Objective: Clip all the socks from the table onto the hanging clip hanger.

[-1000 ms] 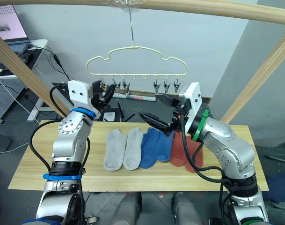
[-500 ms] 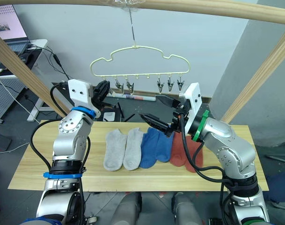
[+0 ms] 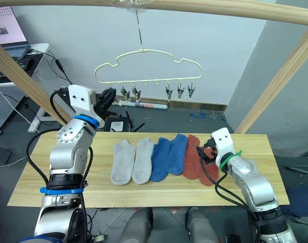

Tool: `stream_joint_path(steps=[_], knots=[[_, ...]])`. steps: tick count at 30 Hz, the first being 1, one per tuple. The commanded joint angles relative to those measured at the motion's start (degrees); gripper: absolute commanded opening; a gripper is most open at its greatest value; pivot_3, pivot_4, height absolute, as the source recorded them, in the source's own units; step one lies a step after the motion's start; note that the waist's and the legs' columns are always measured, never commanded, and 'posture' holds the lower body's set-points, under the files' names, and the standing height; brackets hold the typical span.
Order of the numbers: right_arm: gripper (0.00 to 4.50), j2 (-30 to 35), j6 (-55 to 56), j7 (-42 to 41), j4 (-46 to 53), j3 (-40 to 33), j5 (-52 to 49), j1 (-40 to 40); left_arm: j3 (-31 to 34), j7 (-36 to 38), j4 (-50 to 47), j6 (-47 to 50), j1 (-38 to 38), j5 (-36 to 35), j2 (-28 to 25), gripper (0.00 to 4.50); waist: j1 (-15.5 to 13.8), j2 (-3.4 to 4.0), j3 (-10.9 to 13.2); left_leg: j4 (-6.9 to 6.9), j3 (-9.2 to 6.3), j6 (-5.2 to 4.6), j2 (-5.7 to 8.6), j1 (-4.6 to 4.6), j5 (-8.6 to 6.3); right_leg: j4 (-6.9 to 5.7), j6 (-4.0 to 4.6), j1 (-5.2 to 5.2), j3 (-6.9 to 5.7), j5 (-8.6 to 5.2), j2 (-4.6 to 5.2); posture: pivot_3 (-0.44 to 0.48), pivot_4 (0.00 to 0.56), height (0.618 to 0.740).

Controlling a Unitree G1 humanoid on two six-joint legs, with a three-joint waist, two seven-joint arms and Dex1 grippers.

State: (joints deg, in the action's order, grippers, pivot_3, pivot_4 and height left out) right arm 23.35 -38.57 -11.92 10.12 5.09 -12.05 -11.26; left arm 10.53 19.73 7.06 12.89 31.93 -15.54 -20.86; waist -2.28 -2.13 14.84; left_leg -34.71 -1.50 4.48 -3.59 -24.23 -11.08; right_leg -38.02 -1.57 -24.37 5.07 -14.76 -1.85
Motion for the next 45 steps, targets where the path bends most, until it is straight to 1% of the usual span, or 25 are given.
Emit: stream_joint_path(steps=[1,7,10,14,16,18,20,21,23,25,26,28,29,32,36,38,42,45], knots=[[4.5,-0.84,2.32,1.61,-4.05,-0.49,3.24,0.12,0.44,-0.03,-2.01,0.67,-0.61,-0.42,-0.09,0.01,0.09,0.0,0.0,0.0,0.01,0.0,0.01,0.0,0.0,0.01,0.0,0.0,0.01,0.0,0.0,0.177,0.278,0.74],[4.5,-5.32,3.38,1.02,-11.84,-1.6,3.09,-1.82,-0.03,0.72,-1.46,0.85,0.03,-0.41,-0.12,0.01,0.83,0.01,0.01,0.0,0.02,0.0,0.01,-0.01,0.0,0.03,-0.01,0.0,0.02,0.01,0.0,0.176,0.275,0.74],[4.5,-7.62,3.16,1.93,-15.8,-3.54,2.4,-2.77,-0.32,1.18,-2.02,0.86,-0.17,-0.32,-0.09,0.01,0.83,0.01,0.01,0.0,0.02,0.0,0.02,-0.02,0.0,0.04,-0.01,0.01,0.02,0.01,0.0,0.179,0.273,0.74],[4.5,-7.35,4.48,1.86,-18.71,-2.95,4.59,-2.55,-0.2,1.12,-2.34,0.91,-0.34,-0.16,0.05,0.01,0.82,0.01,0.0,0.0,0.02,0.0,0.03,-0.03,0.0,0.04,-0.01,0.01,0.02,0.01,0.0,0.184,0.269,0.74],[4.14,-6.98,4.51,1.05,-19.38,-2.63,4.97,-1.78,-0.19,1.03,-2.41,0.9,-0.38,-0.12,0.11,0.0,0.82,0.01,0.0,-0.01,0.02,-0.01,0.03,-0.03,0.0,0.04,-0.02,0.01,0.03,0.01,0.0,0.185,0.268,0.74],[3.58,-7.46,4.12,0.98,-19.44,-3.66,4.37,-1.21,-0.18,0.93,-2.52,0.84,-0.45,-0.03,0.13,0.0,0.82,0.01,0.0,-0.01,0.01,-0.01,0.03,-0.02,0.0,0.03,-0.03,0.02,0.02,0.02,0.0,0.187,0.266,0.74],[2.84,-7.5,4.15,0.95,-19.2,-4.16,4.41,-0.93,-0.05,0.92,-2.45,0.77,-0.45,-0.01,0.07,0.0,0.82,0.01,0.0,-0.02,0.0,-0.01,0.03,-0.01,0.0,0.02,-0.03,0.03,0.01,0.02,0.0,0.187,0.266,0.74],[2.56,-7.45,4.23,0.81,-19.1,-4.2,4.58,-0.86,0.01,0.94,-2.41,0.74,-0.44,-0.01,0.04,0.0,0.82,0.01,0.0,-0.03,0.0,0.0,0.03,-0.01,0.0,0.02,-0.04,0.04,0.01,0.02,0.0,0.187,0.266,0.74],[1.85,-7.39,4.06,0.6,-18.64,-4.64,4.57,-0.56,0.05,0.88,-2.28,0.66,-0.38,0.06,0.05,0.0,0.82,0.01,0.0,-0.07,0.0,-0.01,0.03,-0.01,0.0,0.02,-0.06,0.06,0.02,0.04,0.0,0.184,0.264,0.74],[1.09,-6.37,5.08,-0.42,-17.64,-4.05,5.31,-0.03,0.04,0.79,-2.29,0.7,-0.39,0.08,0.14,0.0,0.82,0.01,0.0,-0.09,0.0,0.0,0.03,-0.01,0.0,0.03,-0.08,0.07,0.02,0.05,0.0,0.184,0.264,0.74],[0.8,-5.89,5.54,-0.95,-17.1,-3.7,5.62,0.2,0.04,0.77,-2.3,0.75,-0.4,0.05,0.17,0.0,0.82,0.01,0.0,-0.09,0.0,-0.01,0.03,-0.01,0.0,0.03,-0.08,0.07,0.03,0.05,0.0,0.184,0.264,0.74],[0.06,-4.18,7.21,-2.79,-14.93,-2.59,6.44,0.96,0.63,0.64,-2.26,2.1,-0.33,-1.13,0.61,0.0,0.81,0.01,0.0,-0.1,0.0,-0.01,0.04,-0.01,0.0,0.03,-0.09,0.07,0.03,0.05,0.0,0.184,0.264,0.74],[0.06,-3.02,8.29,-4.0,-13.48,-1.93,6.93,1.39,0.96,0.74,-2.4,3.33,-0.34,-2.1,0.89,0.0,0.81,0.01,0.0,-0.1,0.01,-0.01,0.04,-0.01,0.0,0.03,-0.09,0.07,0.04,0.05,0.0,0.186,0.266,0.74],[0.06,0.62,10.98,-9.75,-6.93,-0.25,6.64,2.44,4.52,0.72,-3.26,13.18,0.02,-10.72,2.77,0.0,0.86,0.01,0.0,-0.09,0.01,-0.01,0.05,-0.03,0.0,0.04,-0.09,0.06,0.04,0.05,0.0,0.186,0.266,0.74],[0.06,1.55,6.52,-18.44,6.09,1.03,-1.17,2.09,13.31,-0.51,-1.77,31.39,1.01,-27.95,3.63,0.0,1.72,0.01,0.0,-0.11,-0.01,-0.01,-0.03,0.04,0.0,-0.07,-0.1,0.05,0.03,0.06,-0.06,0.188,0.27,0.74],[0.06,0.95,3.73,-20.57,10.07,2.35,-3.7,1.27,16.85,-2.04,-1.03,37.62,1.53,-34.48,3.42,0.0,2.17,0.01,0.01,-0.1,-0.06,-0.01,-0.09,0.13,0.0,-0.12,-0.11,0.08,-0.01,0.06,-0.12,0.18,0.272,0.74],[0.06,-7.43,-6.45,-18.41,14.27,3.89,-11.64,-3.49,22.49,-4.99,1.05,46.96,2.43,-45.72,2.77,0.0,2.36,0.01,0.01,-0.11,-0.12,-0.01,-0.09,0.21,0.0,-0.12,-0.11,0.2,-0.03,0.06,-0.13,0.183,0.272,0.74],[0.06,-12.15,-10.13,-16.84,13.42,5.87,-12.92,-7.35,24.43,-7.39,2.04,50.89,3.09,-51.36,2.46,0.0,2.19,0.01,0.01,-0.12,-0.13,0.0,-0.07,0.19,0.0,-0.1,-0.12,0.19,-0.03,0.06,-0.1,0.181,0.269,0.74]])
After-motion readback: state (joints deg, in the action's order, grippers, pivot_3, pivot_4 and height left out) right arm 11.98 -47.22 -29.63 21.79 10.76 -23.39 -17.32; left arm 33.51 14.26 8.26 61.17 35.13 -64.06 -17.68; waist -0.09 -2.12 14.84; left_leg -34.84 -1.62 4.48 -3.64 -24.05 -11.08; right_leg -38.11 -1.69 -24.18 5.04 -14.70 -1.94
